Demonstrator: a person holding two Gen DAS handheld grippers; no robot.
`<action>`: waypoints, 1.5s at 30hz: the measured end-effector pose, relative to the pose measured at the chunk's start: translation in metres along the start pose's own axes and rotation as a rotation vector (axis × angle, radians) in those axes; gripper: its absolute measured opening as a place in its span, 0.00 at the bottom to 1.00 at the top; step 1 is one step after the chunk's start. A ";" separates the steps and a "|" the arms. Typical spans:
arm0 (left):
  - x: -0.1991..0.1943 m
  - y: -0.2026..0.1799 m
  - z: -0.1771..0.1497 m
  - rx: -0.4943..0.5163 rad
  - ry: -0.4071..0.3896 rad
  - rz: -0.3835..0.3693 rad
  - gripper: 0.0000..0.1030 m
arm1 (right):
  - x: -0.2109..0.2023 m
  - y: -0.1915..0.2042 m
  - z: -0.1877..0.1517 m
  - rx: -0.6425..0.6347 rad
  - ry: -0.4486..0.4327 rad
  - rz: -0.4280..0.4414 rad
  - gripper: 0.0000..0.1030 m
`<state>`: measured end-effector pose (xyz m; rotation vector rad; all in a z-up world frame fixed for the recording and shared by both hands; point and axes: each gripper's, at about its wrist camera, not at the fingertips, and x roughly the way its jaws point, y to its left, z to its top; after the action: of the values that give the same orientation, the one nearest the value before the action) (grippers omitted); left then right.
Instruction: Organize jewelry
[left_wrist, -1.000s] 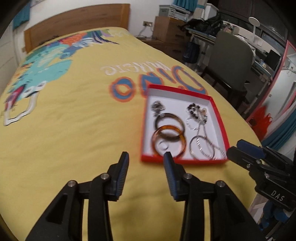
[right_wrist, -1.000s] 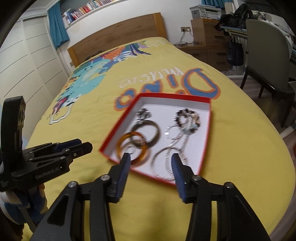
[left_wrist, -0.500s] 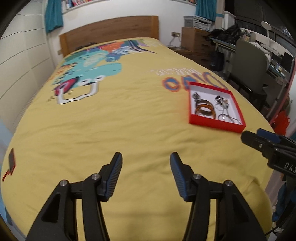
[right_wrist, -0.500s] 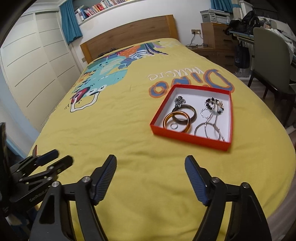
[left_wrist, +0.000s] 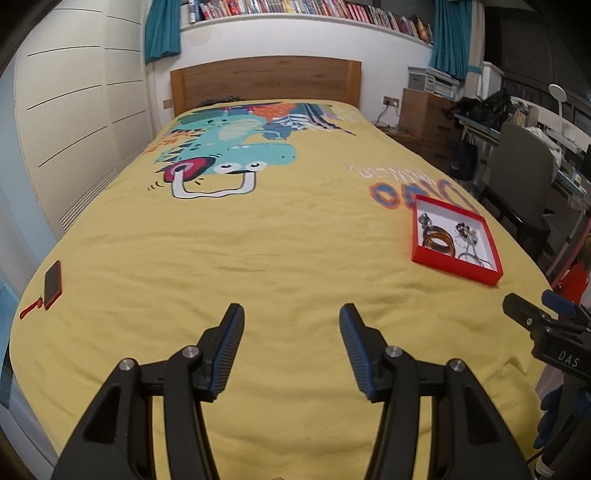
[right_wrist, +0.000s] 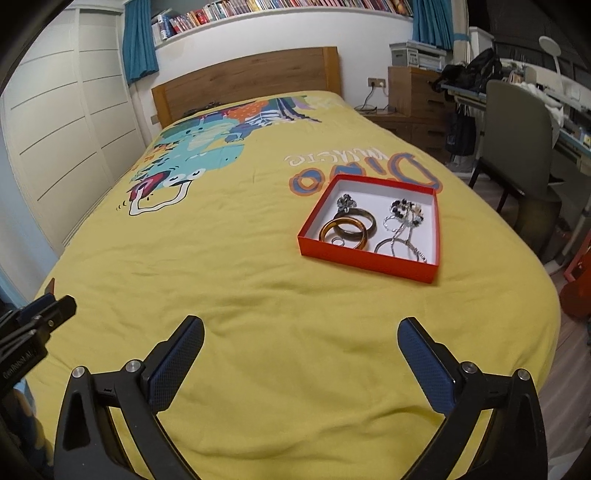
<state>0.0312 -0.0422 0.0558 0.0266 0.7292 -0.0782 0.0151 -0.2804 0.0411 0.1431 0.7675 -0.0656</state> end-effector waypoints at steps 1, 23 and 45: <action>-0.001 0.002 -0.001 -0.003 -0.005 0.006 0.50 | -0.002 0.001 0.000 -0.004 -0.010 -0.004 1.00; -0.006 -0.007 -0.008 0.008 -0.010 0.004 0.50 | -0.014 -0.003 -0.005 -0.014 -0.078 -0.056 1.00; 0.005 -0.020 -0.015 0.020 0.036 0.008 0.51 | -0.005 -0.016 -0.004 -0.037 -0.077 -0.040 1.00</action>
<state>0.0236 -0.0618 0.0416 0.0503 0.7641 -0.0780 0.0069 -0.2954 0.0398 0.0895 0.6948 -0.0945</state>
